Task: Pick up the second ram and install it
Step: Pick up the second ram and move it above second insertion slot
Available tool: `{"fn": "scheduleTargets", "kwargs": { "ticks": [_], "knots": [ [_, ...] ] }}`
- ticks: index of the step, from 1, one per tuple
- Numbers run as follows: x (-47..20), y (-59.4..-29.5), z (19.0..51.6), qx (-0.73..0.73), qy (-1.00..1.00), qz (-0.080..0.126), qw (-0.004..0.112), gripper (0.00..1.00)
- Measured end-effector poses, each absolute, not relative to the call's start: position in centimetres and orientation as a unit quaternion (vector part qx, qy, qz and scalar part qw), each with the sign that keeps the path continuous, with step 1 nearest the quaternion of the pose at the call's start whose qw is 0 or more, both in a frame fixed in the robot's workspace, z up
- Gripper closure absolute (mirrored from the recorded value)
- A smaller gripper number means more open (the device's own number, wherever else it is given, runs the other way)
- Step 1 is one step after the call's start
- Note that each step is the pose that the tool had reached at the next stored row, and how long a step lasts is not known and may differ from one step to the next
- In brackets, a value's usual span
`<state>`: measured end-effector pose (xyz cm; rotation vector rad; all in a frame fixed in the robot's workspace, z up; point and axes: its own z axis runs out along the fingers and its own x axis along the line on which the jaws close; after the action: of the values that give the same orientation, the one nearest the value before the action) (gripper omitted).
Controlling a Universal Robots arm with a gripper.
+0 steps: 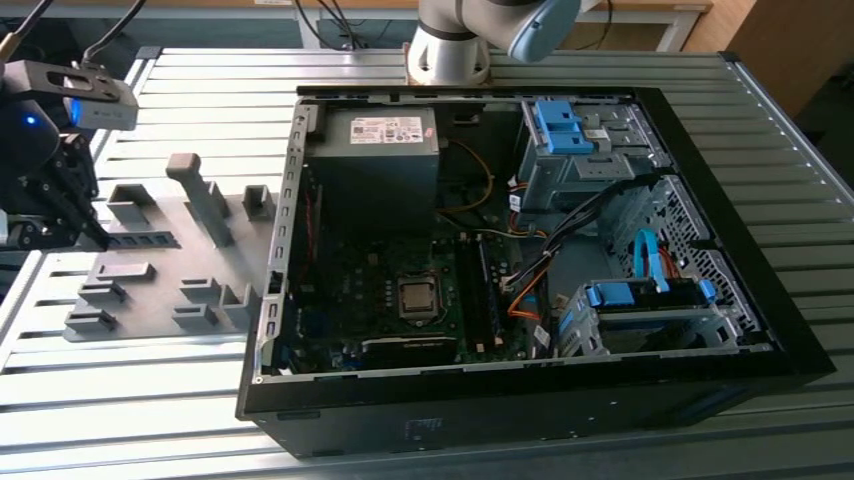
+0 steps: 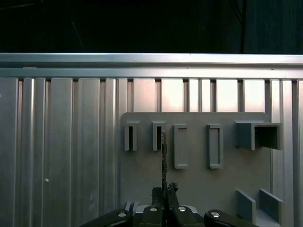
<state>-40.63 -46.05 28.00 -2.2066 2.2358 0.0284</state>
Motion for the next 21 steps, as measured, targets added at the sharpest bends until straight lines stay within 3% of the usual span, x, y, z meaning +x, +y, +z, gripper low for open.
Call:
{"fn": "scheduleTargets", "kwargs": {
  "ticks": [21],
  "knots": [
    [-40.62,-46.05,28.47,-0.702,0.712,0.009,0.0,0.86]
  ]
}}
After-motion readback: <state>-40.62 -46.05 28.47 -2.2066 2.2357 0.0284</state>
